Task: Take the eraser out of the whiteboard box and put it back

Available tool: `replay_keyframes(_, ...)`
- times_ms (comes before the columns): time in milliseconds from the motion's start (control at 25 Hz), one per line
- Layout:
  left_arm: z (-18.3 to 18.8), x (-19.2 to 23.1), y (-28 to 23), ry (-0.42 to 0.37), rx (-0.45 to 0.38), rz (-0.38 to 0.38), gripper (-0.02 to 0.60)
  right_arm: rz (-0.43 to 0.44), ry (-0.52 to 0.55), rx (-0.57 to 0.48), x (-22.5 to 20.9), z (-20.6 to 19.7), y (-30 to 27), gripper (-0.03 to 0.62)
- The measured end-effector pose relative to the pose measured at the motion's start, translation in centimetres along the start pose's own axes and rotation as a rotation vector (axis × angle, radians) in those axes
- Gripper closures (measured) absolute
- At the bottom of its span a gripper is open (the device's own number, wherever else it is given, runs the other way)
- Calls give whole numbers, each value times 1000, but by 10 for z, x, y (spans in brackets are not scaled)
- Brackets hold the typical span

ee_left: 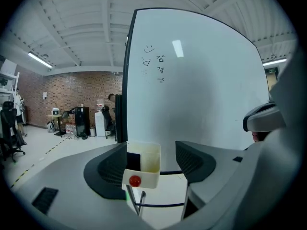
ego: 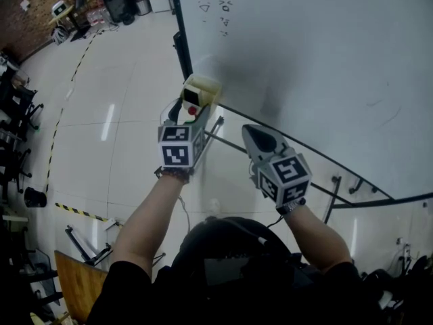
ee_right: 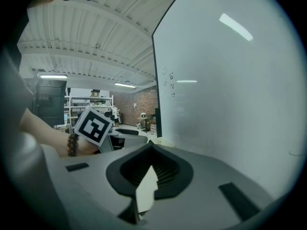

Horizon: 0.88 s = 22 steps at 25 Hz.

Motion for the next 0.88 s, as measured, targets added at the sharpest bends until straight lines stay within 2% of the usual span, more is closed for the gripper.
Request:
replay_keyframes(760, 9, -100, 126, -4, -51, 44, 295, 83, 50, -30, 39, -23, 129, 569)
replay_keyframes(880, 9, -108, 143, -6, -52, 46, 331, 100, 49, -34, 48, -26, 142, 569)
Point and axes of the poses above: the fingertips, and each gripper's own axes: y backward along the fingers, x to its left, z out of its top, the point moved 3 cm from there along y, backward along the fingers, and after that the axes turned 11 degrees about -y, right-handed, at the moved point
